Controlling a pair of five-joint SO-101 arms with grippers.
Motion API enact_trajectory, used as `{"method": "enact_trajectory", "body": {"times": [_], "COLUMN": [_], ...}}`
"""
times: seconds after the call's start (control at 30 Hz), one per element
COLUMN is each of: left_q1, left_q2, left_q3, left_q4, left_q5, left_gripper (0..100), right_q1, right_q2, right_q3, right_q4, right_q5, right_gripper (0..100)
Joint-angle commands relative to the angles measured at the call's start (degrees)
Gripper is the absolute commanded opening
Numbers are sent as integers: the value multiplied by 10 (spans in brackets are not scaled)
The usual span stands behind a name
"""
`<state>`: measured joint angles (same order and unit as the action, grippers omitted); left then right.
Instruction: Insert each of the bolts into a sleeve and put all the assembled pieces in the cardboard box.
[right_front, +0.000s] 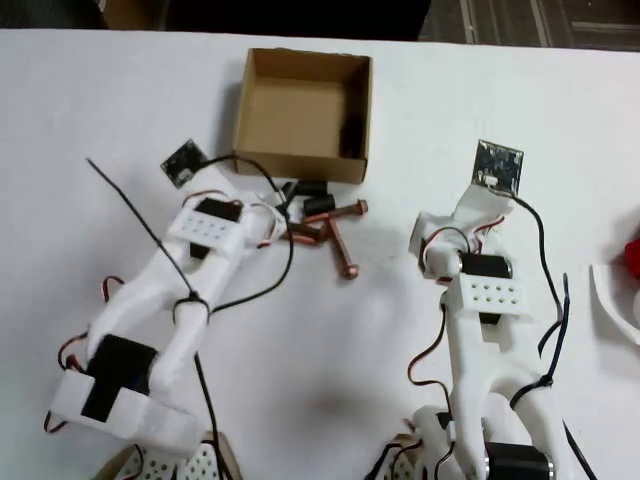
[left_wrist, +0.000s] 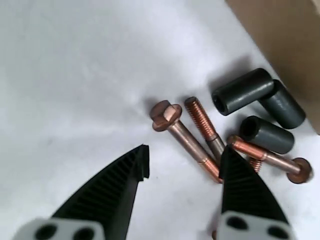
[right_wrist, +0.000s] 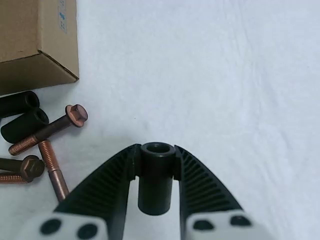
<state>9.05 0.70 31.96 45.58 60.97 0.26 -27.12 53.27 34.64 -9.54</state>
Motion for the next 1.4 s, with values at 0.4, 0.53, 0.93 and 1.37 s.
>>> {"method": "enact_trajectory", "body": {"times": [0.4, 0.53, 0.93, 1.37], "left_q1": [4, 6, 4, 6], "left_q2": [123, 124, 125, 127], "left_q3": [-111, -104, -142, -176], "left_q4": [-2, -1, 96, 141], "left_q5": [-2, -31, -306, -493], "left_gripper": [55, 80, 83, 133], "right_q1": [7, 12, 31, 29], "right_q2": [-32, -32, -32, -32], "right_q3": [-7, -7, -9, -8], "right_q4": [-8, -8, -9, -9], "right_q5": [8, 8, 7, 6], "right_gripper": [20, 20, 20, 20]}}
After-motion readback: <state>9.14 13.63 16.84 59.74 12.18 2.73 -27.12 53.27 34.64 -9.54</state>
